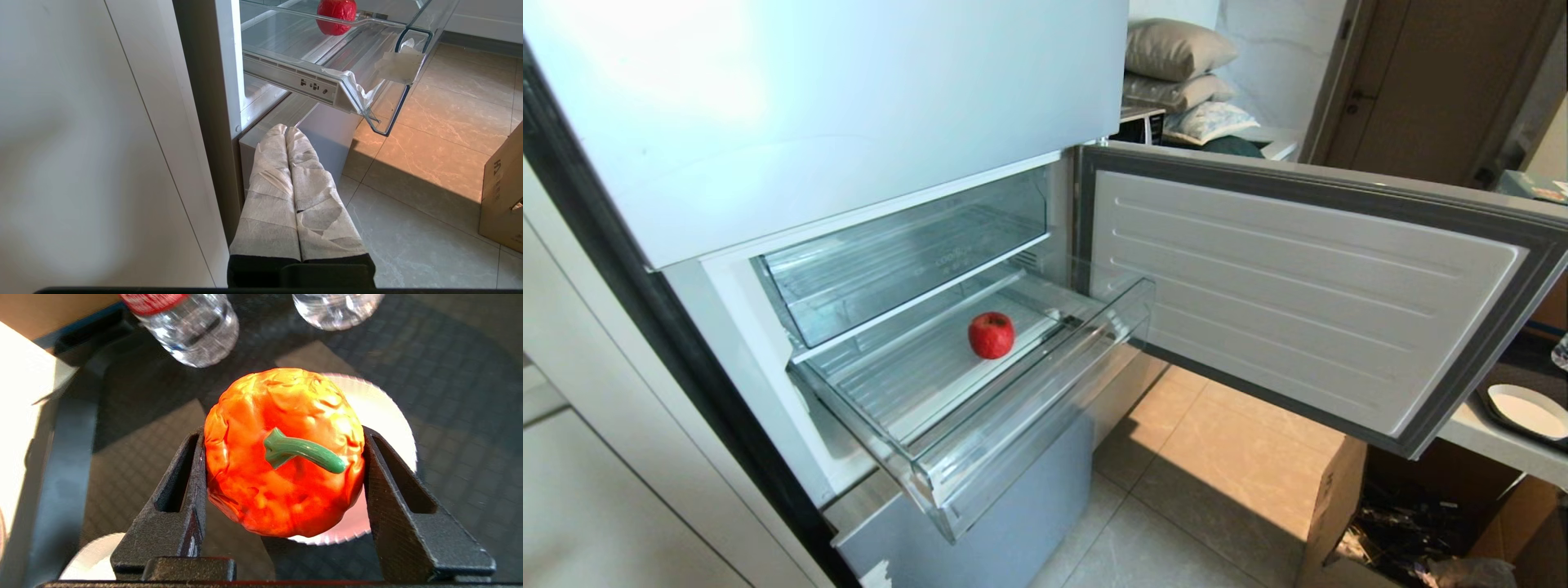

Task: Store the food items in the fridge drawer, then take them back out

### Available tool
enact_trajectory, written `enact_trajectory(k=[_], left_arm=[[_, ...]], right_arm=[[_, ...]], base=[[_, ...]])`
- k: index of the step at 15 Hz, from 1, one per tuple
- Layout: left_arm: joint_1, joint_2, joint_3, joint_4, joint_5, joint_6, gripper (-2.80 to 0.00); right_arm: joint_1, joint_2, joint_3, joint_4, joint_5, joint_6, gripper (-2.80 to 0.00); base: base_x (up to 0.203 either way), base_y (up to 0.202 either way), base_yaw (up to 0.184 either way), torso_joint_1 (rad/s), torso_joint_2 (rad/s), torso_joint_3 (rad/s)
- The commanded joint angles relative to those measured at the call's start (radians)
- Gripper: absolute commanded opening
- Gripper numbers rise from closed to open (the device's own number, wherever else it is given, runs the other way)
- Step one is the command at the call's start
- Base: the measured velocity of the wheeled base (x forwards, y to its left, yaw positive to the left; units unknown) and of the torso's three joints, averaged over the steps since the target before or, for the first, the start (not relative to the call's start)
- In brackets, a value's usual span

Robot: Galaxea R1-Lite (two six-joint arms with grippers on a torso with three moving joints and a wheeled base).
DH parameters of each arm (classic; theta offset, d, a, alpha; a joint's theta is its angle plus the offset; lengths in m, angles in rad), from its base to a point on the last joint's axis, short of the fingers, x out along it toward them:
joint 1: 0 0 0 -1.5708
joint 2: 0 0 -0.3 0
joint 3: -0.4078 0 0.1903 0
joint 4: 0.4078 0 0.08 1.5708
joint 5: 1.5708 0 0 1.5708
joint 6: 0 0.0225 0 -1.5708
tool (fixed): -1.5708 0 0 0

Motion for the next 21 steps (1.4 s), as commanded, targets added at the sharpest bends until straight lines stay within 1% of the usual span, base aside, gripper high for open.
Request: enact_trajectory(k=[1, 10, 11, 18, 21], left_arm=[[0.000, 0.001, 0.000, 0.000, 0.000, 0.000, -2.80], [0.000, 0.001, 0.000, 0.000, 0.000, 0.000, -2.80], [0.000, 0.001, 0.000, 0.000, 0.000, 0.000, -2.80], [0.000, 0.001, 0.000, 0.000, 0.000, 0.000, -2.80], [0.000, 0.001, 0.000, 0.000, 0.000, 0.000, -2.80]], right_arm=[[0.001, -0.009, 0.002, 0.003, 0.001, 0.005, -2.80], [-0.004, 0.018, -0.011, 0.004, -0.001, 0.007, -2.80], [-0.007, 0.021, -0.022, 0.005, -0.002, 0.007, 0.00], [-0.013, 0.002, -0.029, 0.005, -0.002, 0.007, 0.00], [-0.023, -0.114, 0.003, 0.041, 0.001, 0.009, 0.00]], base=[[0.000, 0.000, 0.000, 0.000, 0.00, 0.000], [0.000, 0.000, 0.000, 0.000, 0.00, 0.000], [0.000, 0.000, 0.000, 0.000, 0.00, 0.000], [0.000, 0.000, 0.000, 0.000, 0.00, 0.000], [0.000, 0.000, 0.000, 0.000, 0.00, 0.000]])
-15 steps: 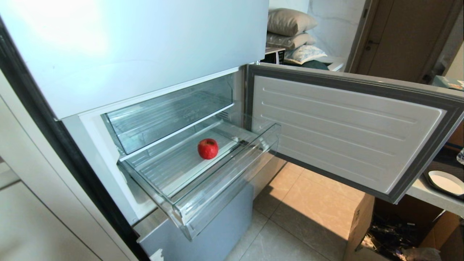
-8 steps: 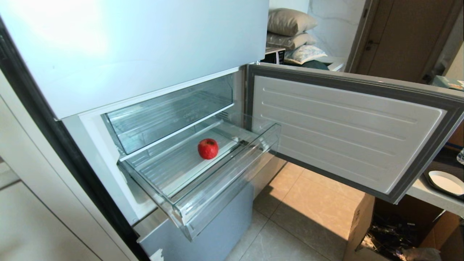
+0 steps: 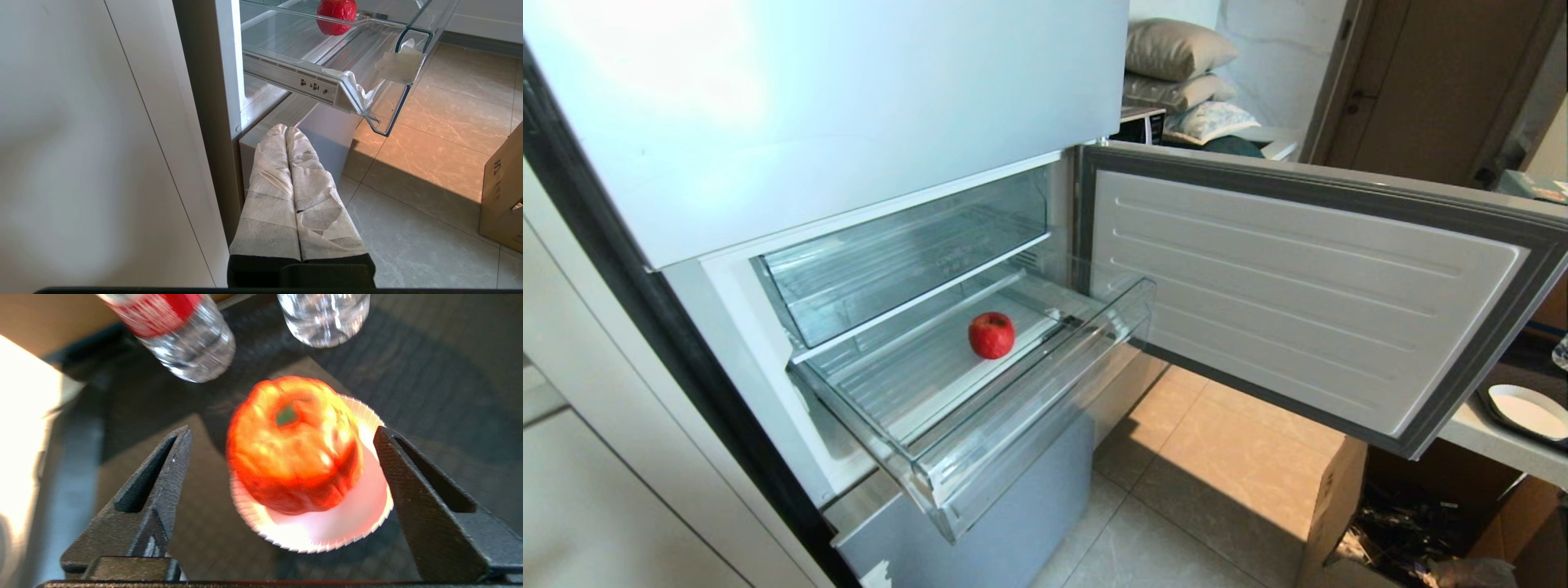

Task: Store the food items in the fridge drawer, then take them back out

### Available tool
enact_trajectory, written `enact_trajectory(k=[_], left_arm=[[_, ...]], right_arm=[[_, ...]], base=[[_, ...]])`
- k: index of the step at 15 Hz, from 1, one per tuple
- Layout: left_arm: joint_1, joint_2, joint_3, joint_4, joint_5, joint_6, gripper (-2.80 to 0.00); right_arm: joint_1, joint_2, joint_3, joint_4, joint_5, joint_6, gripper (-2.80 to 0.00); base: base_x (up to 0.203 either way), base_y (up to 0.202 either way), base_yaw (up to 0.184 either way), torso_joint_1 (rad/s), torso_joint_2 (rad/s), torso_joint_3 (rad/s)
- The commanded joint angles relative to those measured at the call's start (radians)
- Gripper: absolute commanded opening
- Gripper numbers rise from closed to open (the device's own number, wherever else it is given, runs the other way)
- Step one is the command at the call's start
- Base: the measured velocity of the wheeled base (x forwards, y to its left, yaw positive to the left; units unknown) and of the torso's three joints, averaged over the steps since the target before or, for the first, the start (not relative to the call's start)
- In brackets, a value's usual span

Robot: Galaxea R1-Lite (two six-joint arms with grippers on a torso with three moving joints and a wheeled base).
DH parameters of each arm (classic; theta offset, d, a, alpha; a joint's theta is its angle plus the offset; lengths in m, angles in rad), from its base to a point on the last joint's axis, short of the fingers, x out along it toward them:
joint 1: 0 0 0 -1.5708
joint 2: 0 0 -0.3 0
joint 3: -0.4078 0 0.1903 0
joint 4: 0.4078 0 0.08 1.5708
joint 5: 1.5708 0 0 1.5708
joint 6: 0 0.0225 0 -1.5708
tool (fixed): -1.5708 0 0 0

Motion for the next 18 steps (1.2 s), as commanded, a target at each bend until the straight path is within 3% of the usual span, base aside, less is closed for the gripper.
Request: enact_trajectory(k=[1, 8, 10, 12, 16, 18], left_arm=[[0.000, 0.001, 0.000, 0.000, 0.000, 0.000, -2.80], [0.000, 0.001, 0.000, 0.000, 0.000, 0.000, -2.80], [0.000, 0.001, 0.000, 0.000, 0.000, 0.000, -2.80], [0.000, 0.001, 0.000, 0.000, 0.000, 0.000, -2.80], [0.000, 0.001, 0.000, 0.000, 0.000, 0.000, -2.80], [0.000, 0.001, 0.000, 0.000, 0.000, 0.000, -2.80]], right_arm=[[-0.010, -0.120, 0.036, 0.015, 0.001, 0.003, -2.80], [-0.102, -0.863, 0.455, -0.022, -0.029, 0.073, -2.80], [-0.082, -1.119, 0.625, -0.047, -0.013, 0.075, -2.80], [0.063, -1.323, 0.830, -0.010, 0.038, -0.014, -2.80], [0.601, -1.652, 1.131, 0.202, 0.021, -0.281, -2.80], [0.745, -1.827, 1.296, 0.262, 0.000, -0.373, -2.80]], base=[[0.000, 0.000, 0.000, 0.000, 0.00, 0.000], [0.000, 0.000, 0.000, 0.000, 0.00, 0.000], [0.000, 0.000, 0.000, 0.000, 0.00, 0.000], [0.000, 0.000, 0.000, 0.000, 0.00, 0.000], [0.000, 0.000, 0.000, 0.000, 0.00, 0.000], [0.000, 0.000, 0.000, 0.000, 0.00, 0.000]])
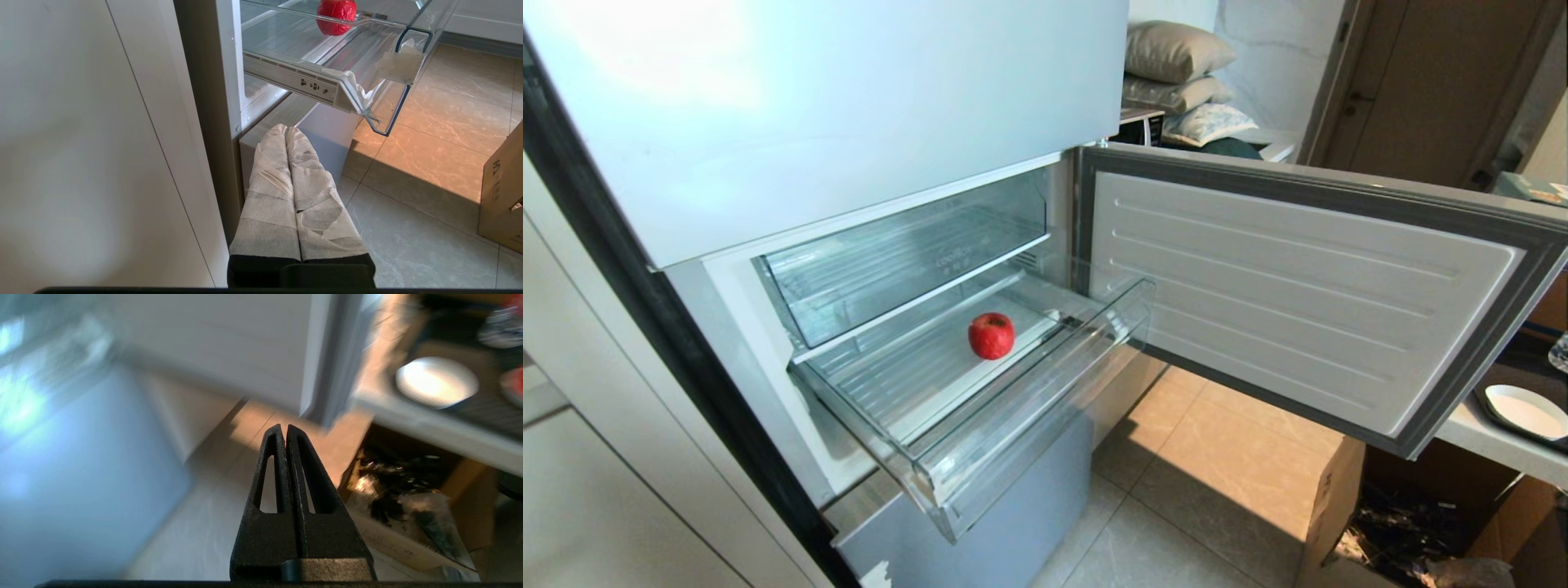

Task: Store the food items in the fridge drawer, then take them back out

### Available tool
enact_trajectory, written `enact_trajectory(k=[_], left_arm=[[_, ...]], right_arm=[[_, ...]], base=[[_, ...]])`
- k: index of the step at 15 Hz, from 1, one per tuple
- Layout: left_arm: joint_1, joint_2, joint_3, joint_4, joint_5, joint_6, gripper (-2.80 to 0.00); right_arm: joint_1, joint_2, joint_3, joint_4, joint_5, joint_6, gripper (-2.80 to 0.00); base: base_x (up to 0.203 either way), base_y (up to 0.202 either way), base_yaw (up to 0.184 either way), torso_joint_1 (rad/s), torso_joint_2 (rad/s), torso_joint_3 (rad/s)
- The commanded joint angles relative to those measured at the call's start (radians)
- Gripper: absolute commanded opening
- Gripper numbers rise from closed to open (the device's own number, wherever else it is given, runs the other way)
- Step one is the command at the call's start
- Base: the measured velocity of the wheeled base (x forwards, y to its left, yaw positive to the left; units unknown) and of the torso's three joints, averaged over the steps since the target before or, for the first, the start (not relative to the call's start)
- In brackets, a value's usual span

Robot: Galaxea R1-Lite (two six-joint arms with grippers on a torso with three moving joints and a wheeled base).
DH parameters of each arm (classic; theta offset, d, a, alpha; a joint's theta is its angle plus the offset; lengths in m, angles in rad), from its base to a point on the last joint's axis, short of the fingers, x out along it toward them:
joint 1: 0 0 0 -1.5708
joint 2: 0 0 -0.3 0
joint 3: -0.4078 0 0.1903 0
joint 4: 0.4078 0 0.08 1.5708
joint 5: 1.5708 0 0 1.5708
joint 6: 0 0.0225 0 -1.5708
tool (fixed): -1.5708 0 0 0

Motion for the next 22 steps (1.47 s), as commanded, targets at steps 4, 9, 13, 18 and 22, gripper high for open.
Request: enact_trajectory(k=[4, 9, 13, 18, 22], left_arm=[[0.000, 0.001, 0.000, 0.000, 0.000, 0.000, -2.80], [0.000, 0.001, 0.000, 0.000, 0.000, -0.002, -2.80], [0.000, 0.000, 0.000, 0.000, 0.000, -0.002, -2.80], [0.000, 0.001, 0.000, 0.000, 0.000, -0.002, -2.80], [0.000, 0.001, 0.000, 0.000, 0.000, -0.002, -2.80]], right_arm=[[0.216, -0.479, 0.176, 0.263, -0.088, -0.127, -2.80], [0.268, -0.658, 0.204, 0.294, -0.134, -0.125, -2.80], [0.269, -0.658, 0.204, 0.293, -0.150, -0.077, -2.80], [0.269, -0.658, 0.204, 0.290, -0.159, -0.033, -2.80], [0.269, -0.658, 0.204, 0.287, -0.166, -0.004, -2.80]], base=[[0.000, 0.000, 0.000, 0.000, 0.00, 0.000], [0.000, 0.000, 0.000, 0.000, 0.00, 0.000], [0.000, 0.000, 0.000, 0.000, 0.00, 0.000], [-0.002, -0.001, 0.044, 0.003, 0.00, 0.003], [0.003, -0.006, 0.174, 0.000, 0.00, 0.003]])
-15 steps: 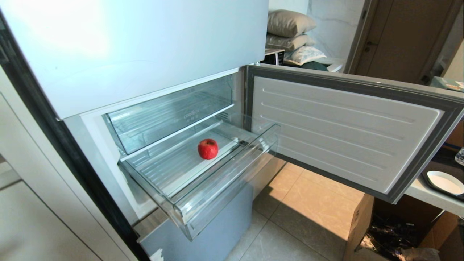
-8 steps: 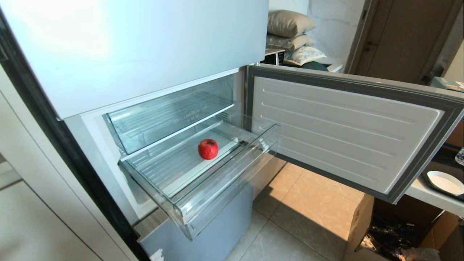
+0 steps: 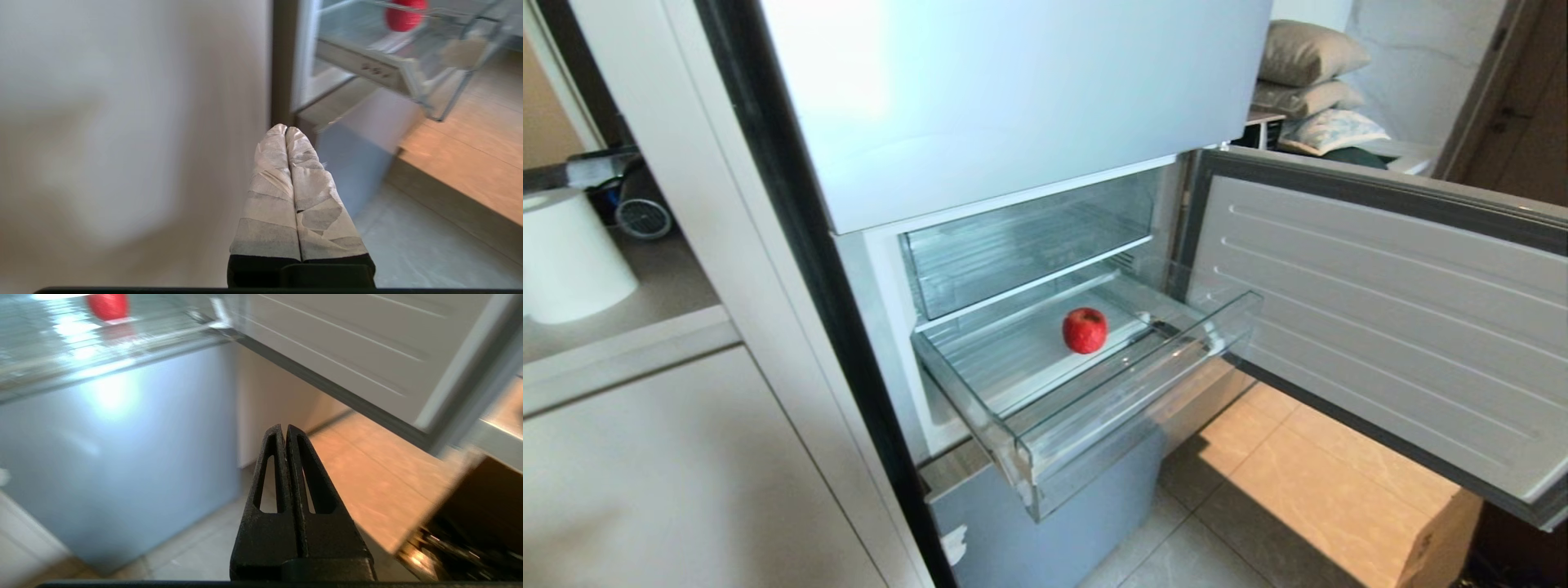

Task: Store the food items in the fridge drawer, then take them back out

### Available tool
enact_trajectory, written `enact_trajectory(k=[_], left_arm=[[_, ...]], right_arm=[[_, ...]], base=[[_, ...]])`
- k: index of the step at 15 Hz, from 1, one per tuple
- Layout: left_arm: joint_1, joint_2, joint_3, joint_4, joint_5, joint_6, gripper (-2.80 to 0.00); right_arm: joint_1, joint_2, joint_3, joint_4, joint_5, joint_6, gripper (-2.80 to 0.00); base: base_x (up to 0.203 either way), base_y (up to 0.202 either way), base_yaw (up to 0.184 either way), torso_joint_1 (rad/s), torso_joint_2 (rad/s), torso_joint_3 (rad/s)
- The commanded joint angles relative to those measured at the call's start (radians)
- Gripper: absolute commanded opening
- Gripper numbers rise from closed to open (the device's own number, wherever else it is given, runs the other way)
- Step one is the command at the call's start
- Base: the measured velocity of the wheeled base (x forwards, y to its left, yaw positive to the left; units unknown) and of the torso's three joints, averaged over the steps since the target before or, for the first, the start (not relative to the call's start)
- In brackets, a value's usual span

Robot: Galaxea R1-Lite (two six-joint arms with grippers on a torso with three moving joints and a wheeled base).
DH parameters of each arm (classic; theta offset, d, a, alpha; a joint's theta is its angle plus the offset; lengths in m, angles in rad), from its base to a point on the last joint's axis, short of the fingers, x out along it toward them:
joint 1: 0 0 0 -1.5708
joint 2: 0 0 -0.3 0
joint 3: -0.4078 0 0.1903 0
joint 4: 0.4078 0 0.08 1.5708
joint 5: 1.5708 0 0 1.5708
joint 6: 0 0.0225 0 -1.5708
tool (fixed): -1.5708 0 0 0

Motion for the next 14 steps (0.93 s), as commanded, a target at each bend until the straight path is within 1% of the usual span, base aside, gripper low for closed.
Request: enact_trajectory(k=[1, 9, 10, 14], left_arm=[[0.000, 0.001, 0.000, 0.000, 0.000, 0.000, -2.80], [0.000, 0.001, 0.000, 0.000, 0.000, 0.000, -2.80], [0.000, 0.001, 0.000, 0.000, 0.000, 0.000, -2.80], [0.000, 0.001, 0.000, 0.000, 0.000, 0.000, -2.80]], right_arm=[[0.000, 0.003, 0.000, -0.001, -0.004, 0.013, -2.80], [0.000, 0.003, 0.000, -0.001, -0.002, 0.012, -2.80], [0.000, 0.003, 0.000, -0.003, -0.004, 0.012, -2.80], [0.000, 0.029, 0.000, -0.003, -0.003, 0.010, -2.80]], base=[[0.001, -0.007, 0.177, 0.004, 0.00, 0.005], [0.001, -0.008, 0.166, 0.004, 0.00, 0.002], [0.000, -0.005, 0.086, 0.007, 0.00, 0.002], [0.000, 0.000, 0.000, 0.000, 0.00, 0.000]])
